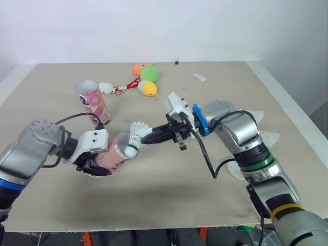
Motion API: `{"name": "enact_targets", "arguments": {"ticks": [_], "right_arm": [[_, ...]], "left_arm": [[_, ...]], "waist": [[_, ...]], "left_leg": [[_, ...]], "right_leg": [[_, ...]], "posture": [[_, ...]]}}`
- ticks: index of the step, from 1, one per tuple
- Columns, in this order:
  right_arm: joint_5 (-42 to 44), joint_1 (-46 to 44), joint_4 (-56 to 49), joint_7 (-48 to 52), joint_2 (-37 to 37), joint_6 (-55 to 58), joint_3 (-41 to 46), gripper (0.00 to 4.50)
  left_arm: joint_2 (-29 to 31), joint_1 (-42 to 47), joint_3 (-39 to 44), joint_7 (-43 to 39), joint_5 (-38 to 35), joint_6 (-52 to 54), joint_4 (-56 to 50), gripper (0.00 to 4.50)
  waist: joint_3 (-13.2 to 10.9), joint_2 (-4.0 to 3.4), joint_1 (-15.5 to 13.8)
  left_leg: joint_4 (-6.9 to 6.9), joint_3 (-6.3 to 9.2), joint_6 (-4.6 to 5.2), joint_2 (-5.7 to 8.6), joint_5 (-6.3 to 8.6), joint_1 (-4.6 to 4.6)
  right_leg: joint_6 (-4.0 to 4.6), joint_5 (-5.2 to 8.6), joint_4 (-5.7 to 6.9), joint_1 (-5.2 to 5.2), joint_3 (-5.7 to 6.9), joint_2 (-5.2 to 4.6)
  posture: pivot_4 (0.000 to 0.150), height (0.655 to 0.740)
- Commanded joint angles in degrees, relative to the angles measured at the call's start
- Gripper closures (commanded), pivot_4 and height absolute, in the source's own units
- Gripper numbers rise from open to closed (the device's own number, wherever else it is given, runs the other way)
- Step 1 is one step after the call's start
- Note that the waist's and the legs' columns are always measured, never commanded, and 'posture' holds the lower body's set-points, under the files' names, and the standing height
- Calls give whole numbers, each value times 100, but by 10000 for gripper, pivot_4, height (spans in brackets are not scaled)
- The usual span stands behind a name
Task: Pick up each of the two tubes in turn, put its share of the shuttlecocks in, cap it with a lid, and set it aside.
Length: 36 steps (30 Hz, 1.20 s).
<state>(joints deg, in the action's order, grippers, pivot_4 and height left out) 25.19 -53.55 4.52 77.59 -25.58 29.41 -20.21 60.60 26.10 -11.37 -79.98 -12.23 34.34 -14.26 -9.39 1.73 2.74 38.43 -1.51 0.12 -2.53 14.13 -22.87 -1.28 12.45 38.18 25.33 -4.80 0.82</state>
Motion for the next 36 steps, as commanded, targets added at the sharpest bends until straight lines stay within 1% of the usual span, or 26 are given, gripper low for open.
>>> {"name": "enact_targets", "arguments": {"ticks": [1, 4, 7, 10, 13, 14, 15, 16, 17, 18, 19, 20, 22, 23, 24, 28, 30, 33, 34, 36], "right_arm": [[-75, -204, 77, 200, -5, -200, 129, 44442], [-139, -207, 88, 251, 13, -259, 109, 44442], [-51, -80, -249, 304, 65, -111, 20, 44442], [105, 71, -523, 350, 215, 197, -158, 44442], [151, 75, -455, 296, 483, 424, -271, 44442], [172, 47, -390, 300, 592, 501, -305, 37735], [184, 29, -350, 309, 660, 550, -325, 36470], [217, 6, -324, 336, 730, 598, -331, 29754], [242, -47, -271, 332, 808, 650, -318, 29754], [261, -98, -221, 326, 871, 692, -291, 24509], [311, -160, -154, 320, 936, 752, -228, 20483], [367, -214, -96, 315, 980, 811, -156, 15155], [516, -294, -18, 326, 1003, 925, 28, 6736], [628, -318, -18, 358, 968, 1013, 135, 1570], [741, -329, -40, 405, 911, 1095, 241, 496], [1052, -179, -332, 521, 423, 1297, 705, 496], [1106, 23, -539, 394, 52, 1366, 970, 496], [912, 756, -1210, -177, -814, 1467, 1541, 496], [784, 1120, -1515, -454, -1106, 1443, 1774, 496], [709, 1591, -1918, -865, -1428, 1443, 2079, 496]], "left_arm": [[79, -82, 84, 44, -98, 91, -186, 14660], [91, -83, 92, 65, -113, 106, -192, 14660], [90, -62, 81, 71, -112, 101, -169, 14660], [86, -41, 63, 67, -106, 77, -130, 14660], [81, -25, 49, 59, -105, 62, -109, 14660], [79, -22, 44, 56, -105, 60, -108, 14660], [77, -20, 41, 56, -105, 58, -109, 14660], [77, -20, 39, 57, -107, 59, -109, 14660], [78, -24, 38, 59, -108, 62, -115, 14660], [82, -24, 40, 57, -113, 65, -117, 14660], [84, -29, 42, 58, -117, 72, -124, 14660], [86, -36, 44, 60, -121, 78, -133, 14660], [81, -47, 45, 67, -131, 92, -149, 14660], [78, -49, 43, 70, -134, 94, -151, 14660], [75, -49, 40, 73, -135, 94, -151, 14660], [51, -50, 15, 102, -155, 105, -180, 14660], [28, -42, -7, 121, -161, 106, -187, 14660], [-27, -86, -29, 158, -188, 115, -238, 14660], [-56, -111, -41, 169, -200, 113, -249, 14660], [-90, -151, -55, 188, -216, 106, -268, 14660]], "waist": [[0, 0, -1], [0, 0, -1], [0, -1, -2], [0, -1, -1], [-1, -1, -1], [-1, -1, -1], [0, 0, -2], [0, 0, -2], [0, 0, -2], [0, -1, -1], [0, -1, -2], [-1, -1, -2], [0, -1, -2], [0, 0, -2], [0, 0, -2], [-1, 0, -4], [-1, 0, -6], [1, 3, -59], [1, 2, -91], [-1, -2, -100]], "left_leg": [[0, 0, 0, 0, 0, 0], [0, 0, 0, 0, 0, 0], [0, 0, 0, -1, 0, 0], [-1, 1, 0, -1, 0, 0], [-1, 2, 0, -3, 0, 0], [-1, 2, 0, -3, 0, 0], [-1, 2, 0, -3, 0, 0], [0, 2, 0, -3, 0, 0], [0, 2, 0, -3, 0, 0], [0, 2, 0, -3, 0, 0], [0, 2, 0, -3, 0, 0], [0, 2, 0, -3, 0, 0], [0, 3, 0, -3, 0, 0], [0, 3, 0, -3, 0, 0], [0, 3, 0, -3, 0, -1], [0, 3, -1, -2, 0, -4], [0, 4, -1, -1, 1, -5], [-2, 13, -2, 1, 1, -8], [-2, 16, -3, 4, 2, -11], [-2, 17, -8, 11, 6, -15]], "right_leg": [[0, 0, 0, 0, 0, 0], [0, 0, 0, 0, 0, 0], [1, 1, 0, 1, 1, 1], [2, 2, 0, 1, 1, 1], [4, 2, 0, 1, 3, 2], [4, 2, 1, 2, 3, 2], [4, 1, 1, 2, 3, 2], [4, 1, 1, 1, 4, 2], [4, 1, 1, 1, 4, 2], [4, 1, 1, 1, 4, 2], [4, 1, 1, 1, 4, 2], [4, 2, 1, 1, 5, 2], [4, 1, 2, 1, 5, 2], [4, 1, 1, 1, 6, 1], [4, 1, 1, 1, 6, 1], [3, 2, 0, 1, 6, 0], [2, 4, 0, 1, 6, -1], [-1, 12, -1, -1, 12, -3], [-3, 16, -2, -1, 17, -8], [-11, 26, -1, 0, 17, -15]], "posture": [[1500, 7323], [1500, 7323], [1500, 7323], [1500, 7323], [1500, 7323], [1500, 7323], [1500, 7323], [1500, 7323], [1500, 7323], [1500, 7323], [1500, 7323], [1500, 7323], [1500, 7323], [1500, 7323], [1500, 7323], [1500, 7323], [1500, 7323], [1500, 7323], [1500, 7323], [1500, 7323]]}}
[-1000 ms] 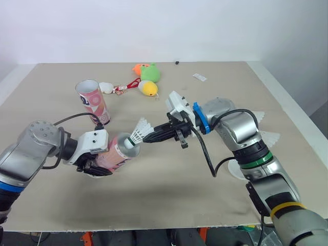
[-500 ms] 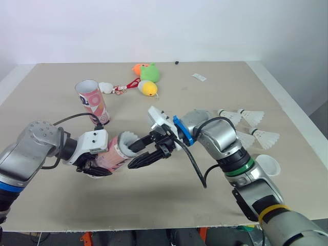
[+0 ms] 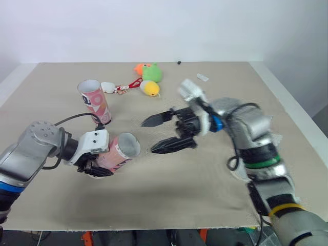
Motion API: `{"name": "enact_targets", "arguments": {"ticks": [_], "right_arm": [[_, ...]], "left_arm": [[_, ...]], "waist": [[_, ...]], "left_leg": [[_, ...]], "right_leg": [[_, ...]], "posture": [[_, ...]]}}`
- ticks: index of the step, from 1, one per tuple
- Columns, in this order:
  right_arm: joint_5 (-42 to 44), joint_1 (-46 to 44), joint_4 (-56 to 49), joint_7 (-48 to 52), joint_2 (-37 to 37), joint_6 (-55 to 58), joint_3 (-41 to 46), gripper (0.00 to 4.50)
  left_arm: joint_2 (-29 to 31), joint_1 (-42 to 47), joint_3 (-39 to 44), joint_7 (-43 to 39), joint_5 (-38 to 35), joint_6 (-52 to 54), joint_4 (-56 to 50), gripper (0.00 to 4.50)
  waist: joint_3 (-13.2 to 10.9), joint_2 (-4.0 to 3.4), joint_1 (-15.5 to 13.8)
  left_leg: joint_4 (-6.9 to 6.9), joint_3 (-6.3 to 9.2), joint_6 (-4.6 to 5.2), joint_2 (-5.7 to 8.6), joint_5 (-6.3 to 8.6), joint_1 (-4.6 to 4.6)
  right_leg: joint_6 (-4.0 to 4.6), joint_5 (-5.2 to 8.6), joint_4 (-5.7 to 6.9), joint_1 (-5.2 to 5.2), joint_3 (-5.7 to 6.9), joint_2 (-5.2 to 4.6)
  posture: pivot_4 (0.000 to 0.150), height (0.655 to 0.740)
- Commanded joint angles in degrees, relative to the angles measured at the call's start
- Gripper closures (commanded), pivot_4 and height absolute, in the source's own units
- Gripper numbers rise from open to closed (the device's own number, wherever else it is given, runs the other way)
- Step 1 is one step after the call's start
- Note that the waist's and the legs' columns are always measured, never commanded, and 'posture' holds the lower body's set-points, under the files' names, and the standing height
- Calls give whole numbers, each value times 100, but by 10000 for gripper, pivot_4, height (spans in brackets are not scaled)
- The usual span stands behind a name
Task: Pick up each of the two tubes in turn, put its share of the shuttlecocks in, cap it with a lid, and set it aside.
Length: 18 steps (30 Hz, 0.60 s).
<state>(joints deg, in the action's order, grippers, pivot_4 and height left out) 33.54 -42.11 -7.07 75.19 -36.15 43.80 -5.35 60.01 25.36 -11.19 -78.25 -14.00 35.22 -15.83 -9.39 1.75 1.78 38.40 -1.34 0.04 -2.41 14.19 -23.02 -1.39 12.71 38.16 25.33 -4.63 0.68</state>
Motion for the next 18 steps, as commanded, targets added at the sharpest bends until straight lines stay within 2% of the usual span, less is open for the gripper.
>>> {"name": "enact_targets", "arguments": {"ticks": [1, 6, 11, 15, 18], "right_arm": [[-42, 807, -1062, -903, -557, 223, 966, 496], [302, 2449, -2064, -1528, -1151, 1025, 2610, 496], [649, 3821, -2559, -1620, -1443, 1304, 3593, 496], [601, 4594, -2460, -1485, -1569, 1118, 3836, 496], [322, 4718, -1782, -1641, -1589, 826, 3755, 496]], "left_arm": [[-75, -65, -114, 17, -30, -9, -82, 14660], [-352, 198, -378, -54, 76, -202, 190, 14660], [-558, 487, -574, -177, 223, -426, 516, 14660], [-607, 532, -595, -232, 287, -506, 614, 14660], [-588, 485, -567, -245, 296, -530, 605, 14660]], "waist": [[-3, -12, 9], [-3, -23, -40], [4, -36, -63], [3, -27, -48], [0, -21, -43]], "left_leg": [[0, -9, -6, 3, 3, 2], [1, -7, -3, 9, 6, 6], [11, -1, 0, 64, 4, 12], [17, -15, 4, 74, 0, 27], [20, -28, 6, 81, -1, 38]], "right_leg": [[-3, -1, 0, 2, -11, 0], [-10, 1, 2, -2, -17, 0], [-56, 0, -3, -23, -40, -37], [-55, 0, -8, -39, -58, -46], [-65, -6, -12, -49, -77, -55]], "posture": [[1500, 7323], [1500, 7323], [1500, 7323], [1500, 7323], [1500, 7323]]}}
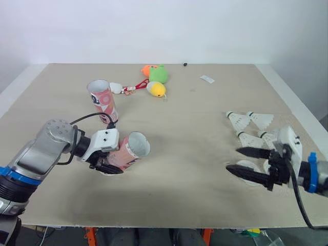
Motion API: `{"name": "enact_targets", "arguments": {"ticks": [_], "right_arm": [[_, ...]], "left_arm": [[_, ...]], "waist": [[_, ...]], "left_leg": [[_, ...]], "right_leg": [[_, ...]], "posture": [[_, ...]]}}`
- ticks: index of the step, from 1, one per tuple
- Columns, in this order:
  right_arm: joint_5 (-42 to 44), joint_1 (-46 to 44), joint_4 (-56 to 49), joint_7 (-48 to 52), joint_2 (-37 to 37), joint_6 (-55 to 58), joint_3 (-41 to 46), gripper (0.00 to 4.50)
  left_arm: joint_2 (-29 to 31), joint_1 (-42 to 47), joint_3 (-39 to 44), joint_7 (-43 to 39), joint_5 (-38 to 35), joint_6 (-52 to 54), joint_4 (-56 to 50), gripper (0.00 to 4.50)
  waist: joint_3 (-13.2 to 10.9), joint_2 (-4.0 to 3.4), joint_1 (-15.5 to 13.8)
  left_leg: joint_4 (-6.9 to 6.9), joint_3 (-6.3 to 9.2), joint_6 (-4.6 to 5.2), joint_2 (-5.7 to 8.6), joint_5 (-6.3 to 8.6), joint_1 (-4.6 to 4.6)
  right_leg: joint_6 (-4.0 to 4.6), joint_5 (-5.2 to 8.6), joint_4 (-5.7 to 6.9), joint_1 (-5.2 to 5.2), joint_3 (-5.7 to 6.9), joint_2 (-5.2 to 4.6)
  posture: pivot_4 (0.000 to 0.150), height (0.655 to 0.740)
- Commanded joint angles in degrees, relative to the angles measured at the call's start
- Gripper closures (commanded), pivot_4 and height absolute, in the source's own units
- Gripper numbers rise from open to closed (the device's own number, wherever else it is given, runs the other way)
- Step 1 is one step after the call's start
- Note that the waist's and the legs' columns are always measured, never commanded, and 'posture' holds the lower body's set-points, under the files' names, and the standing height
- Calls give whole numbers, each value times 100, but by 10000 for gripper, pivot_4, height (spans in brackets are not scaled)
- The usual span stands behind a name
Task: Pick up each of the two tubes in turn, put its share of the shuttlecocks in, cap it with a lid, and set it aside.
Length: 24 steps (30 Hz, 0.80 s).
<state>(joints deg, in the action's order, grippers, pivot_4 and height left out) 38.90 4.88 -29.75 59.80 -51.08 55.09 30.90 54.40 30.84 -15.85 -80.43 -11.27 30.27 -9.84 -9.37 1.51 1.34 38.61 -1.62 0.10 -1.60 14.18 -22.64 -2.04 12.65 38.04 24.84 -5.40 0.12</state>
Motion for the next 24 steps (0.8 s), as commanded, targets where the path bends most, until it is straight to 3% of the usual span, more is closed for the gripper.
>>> {"name": "enact_targets", "arguments": {"ticks": [1, 10, 24], "right_arm": [[-328, 0, 718, -154, -110, -430, 67, 496], [-1069, -920, 2490, -618, -122, -1111, -745, 496], [-1667, -2048, 3466, -1034, 146, -1579, -1760, 496]], "left_arm": [[-19, -82, -88, -24, 21, -34, -6, 14660], [30, -186, -8, 11, -9, 28, -124, 14660], [108, -275, 77, 52, -56, 186, -307, 14660]], "waist": [[-3, 6, 5], [-1, 2, 17], [-2, 1, 33]], "left_leg": [[0, -6, 0, 3, 0, 7], [-8, -17, 0, 6, 0, 12], [-13, -19, 0, 6, 0, 10]], "right_leg": [[-3, -2, -1, -4, -7, -4], [-5, 1, -3, -2, -21, -1], [-13, 4, -3, 1, -26, 0]], "posture": [[1500, 7323], [1500, 7323], [1500, 7323]]}}
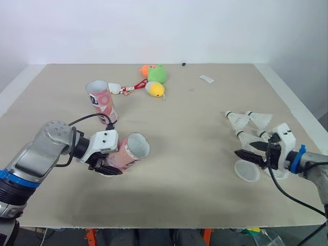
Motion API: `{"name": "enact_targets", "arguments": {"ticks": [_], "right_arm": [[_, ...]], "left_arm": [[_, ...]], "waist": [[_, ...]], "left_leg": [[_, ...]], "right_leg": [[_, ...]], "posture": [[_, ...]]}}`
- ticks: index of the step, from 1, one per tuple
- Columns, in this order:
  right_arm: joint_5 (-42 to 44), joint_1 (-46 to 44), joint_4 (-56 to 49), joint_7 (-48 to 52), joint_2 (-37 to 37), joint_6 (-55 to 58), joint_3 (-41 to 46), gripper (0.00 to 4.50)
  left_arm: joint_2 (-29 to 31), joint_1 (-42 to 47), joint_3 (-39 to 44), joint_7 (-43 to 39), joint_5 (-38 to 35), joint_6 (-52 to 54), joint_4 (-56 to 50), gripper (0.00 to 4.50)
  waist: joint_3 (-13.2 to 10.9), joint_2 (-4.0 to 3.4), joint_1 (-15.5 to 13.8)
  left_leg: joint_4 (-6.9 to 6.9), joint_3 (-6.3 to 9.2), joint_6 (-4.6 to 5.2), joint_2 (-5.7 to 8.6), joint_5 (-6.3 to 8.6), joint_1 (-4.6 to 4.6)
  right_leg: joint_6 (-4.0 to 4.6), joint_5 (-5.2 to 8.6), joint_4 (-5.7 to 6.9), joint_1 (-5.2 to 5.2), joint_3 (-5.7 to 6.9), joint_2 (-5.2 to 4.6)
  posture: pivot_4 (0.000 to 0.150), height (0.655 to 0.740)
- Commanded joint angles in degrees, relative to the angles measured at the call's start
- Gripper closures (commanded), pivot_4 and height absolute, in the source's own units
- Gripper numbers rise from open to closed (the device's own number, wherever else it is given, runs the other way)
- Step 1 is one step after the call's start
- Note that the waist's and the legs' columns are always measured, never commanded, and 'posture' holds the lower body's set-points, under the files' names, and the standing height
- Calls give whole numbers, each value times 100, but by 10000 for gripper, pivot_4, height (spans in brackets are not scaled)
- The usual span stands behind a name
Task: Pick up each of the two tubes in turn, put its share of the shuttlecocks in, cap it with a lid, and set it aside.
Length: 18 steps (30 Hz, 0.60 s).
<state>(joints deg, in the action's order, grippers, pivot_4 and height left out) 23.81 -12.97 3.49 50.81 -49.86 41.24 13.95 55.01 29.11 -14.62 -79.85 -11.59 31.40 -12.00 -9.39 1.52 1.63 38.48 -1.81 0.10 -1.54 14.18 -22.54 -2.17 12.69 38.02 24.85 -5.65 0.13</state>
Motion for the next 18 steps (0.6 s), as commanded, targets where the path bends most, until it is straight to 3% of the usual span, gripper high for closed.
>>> {"name": "enact_targets", "arguments": {"ticks": [1, 4, 8, 10, 12, 18], "right_arm": [[-215, -340, 234, -175, 41, -243, -121, 496], [-274, -466, 361, -208, 81, -335, -203, 7590], [-294, -497, 354, -203, 110, -409, -239, 25927], [-251, -484, 264, -154, 115, -410, -235, 38460], [-160, -449, 112, -47, 93, -387, -208, 44013], [485, -245, -903, 562, 3, -196, -60, 44013]], "left_arm": [[52, -106, -45, 1, -29, 88, -107, 14660], [69, -125, -31, 23, -46, 119, -146, 14660], [78, -152, -16, 37, -56, 144, -182, 14660], [75, -160, -10, 41, -51, 155, -191, 14660], [68, -162, -6, 47, -51, 161, -194, 14660], [39, -159, -19, 58, -43, 163, -190, 14660]], "waist": [[0, -1, 3], [0, -1, 0], [0, -1, 1], [0, -1, 1], [0, -1, 2], [0, -1, 2]], "left_leg": [[0, 0, 0, 0, 0, 0], [0, -1, 0, 0, 0, -3], [-2, 1, 1, 0, 1, -4], [-3, 1, 2, 0, 2, -4], [-3, 1, 2, -1, 2, -4], [-3, 3, 2, -3, 2, -4]], "right_leg": [[0, 0, 0, 0, 0, 0], [-4, -2, 0, 2, 0, -1], [-14, -4, 0, 3, 2, -1], [-16, -5, 0, 4, 2, 0], [-16, -5, 0, 4, 2, 1], [-16, -6, 0, 4, 3, 3]], "posture": [[1500, 7323], [1500, 7323], [1500, 7323], [1500, 7323], [1500, 7323], [1500, 7323]]}}
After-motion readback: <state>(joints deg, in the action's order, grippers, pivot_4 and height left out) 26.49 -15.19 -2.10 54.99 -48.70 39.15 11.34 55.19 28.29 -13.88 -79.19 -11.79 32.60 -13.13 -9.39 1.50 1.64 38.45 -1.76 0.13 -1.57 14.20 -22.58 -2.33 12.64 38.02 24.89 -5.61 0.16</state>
